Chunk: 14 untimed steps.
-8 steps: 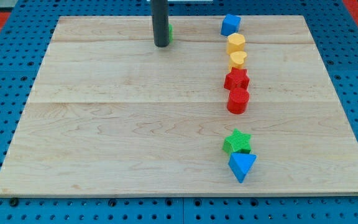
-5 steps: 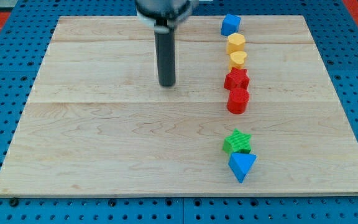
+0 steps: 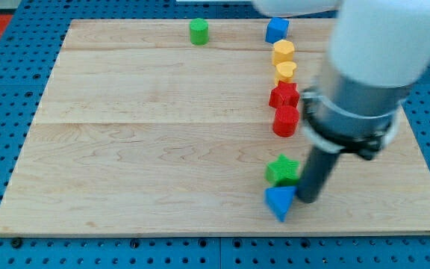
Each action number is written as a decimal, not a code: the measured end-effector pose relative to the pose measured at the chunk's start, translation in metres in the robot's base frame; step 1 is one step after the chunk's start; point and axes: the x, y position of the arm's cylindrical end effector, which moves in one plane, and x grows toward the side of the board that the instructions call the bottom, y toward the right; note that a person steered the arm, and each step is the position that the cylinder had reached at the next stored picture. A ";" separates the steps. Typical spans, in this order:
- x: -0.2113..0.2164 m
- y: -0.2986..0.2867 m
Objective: Move the green star to the bottom left side of the green circle
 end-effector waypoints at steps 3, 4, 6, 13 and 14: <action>-0.032 -0.034; -0.071 -0.041; -0.171 -0.060; -0.293 -0.122; -0.294 -0.122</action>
